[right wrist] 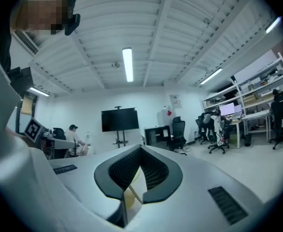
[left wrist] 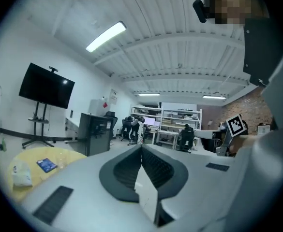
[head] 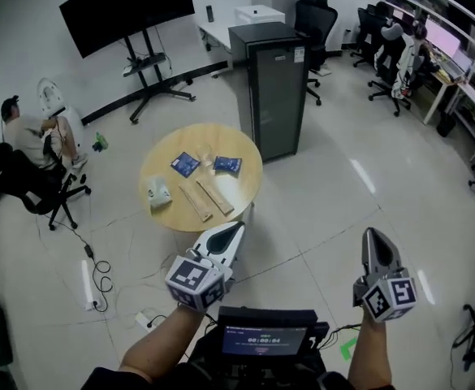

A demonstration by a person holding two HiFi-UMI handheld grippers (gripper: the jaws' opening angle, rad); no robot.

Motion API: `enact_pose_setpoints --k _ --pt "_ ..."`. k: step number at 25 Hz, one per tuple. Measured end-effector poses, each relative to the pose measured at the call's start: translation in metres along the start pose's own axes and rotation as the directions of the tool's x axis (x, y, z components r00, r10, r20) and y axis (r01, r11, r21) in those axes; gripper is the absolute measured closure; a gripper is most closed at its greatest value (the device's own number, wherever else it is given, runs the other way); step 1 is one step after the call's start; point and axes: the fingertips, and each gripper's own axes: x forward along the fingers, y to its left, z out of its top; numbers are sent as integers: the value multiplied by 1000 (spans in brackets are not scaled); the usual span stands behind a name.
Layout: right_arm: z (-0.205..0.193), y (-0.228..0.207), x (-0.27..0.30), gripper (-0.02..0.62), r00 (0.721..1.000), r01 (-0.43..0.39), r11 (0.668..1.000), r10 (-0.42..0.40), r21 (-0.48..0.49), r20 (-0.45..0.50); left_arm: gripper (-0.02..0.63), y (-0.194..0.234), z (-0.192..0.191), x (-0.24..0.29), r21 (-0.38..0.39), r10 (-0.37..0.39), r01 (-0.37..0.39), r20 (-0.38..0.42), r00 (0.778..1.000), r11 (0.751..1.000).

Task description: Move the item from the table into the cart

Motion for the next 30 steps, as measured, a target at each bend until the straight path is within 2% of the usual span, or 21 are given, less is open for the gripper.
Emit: enact_pose_setpoints --k 3,6,11,13,15,17,23,25,29,30 --pt "-7 55 90 592 998 -66 998 66 6 -1 598 94 7 -26 -23 69 -69 26 997 997" --pt "-21 106 172 592 985 -166 986 165 -16 -44 598 174 10 -42 -36 159 -158 44 986 987" --pt "-36 163 277 592 951 -288 958 287 8 -118 598 263 19 -58 -54 322 -320 39 946 946" --pt "-41 182 315 592 928 -351 936 349 8 -132 598 293 20 -60 -65 378 -375 37 925 925" --pt "-49 198 354 551 899 -415 910 412 13 -151 598 322 22 -59 -81 437 -433 33 899 898" --pt "-55 207 389 551 869 -466 884 463 23 -173 598 344 26 -57 -92 485 -481 33 874 872" --pt "-52 224 472 551 788 -587 809 579 30 -209 597 395 46 -47 -86 610 -606 32 792 791" --pt "-54 235 495 551 769 -607 793 601 44 -217 597 415 47 -51 -100 642 -638 20 766 764" --pt "-61 267 529 545 736 -642 764 636 62 -232 597 448 46 -64 -112 674 -669 8 738 734" --pt "-64 277 538 493 726 -651 757 644 62 -239 597 459 43 -67 -121 679 -674 6 734 729"
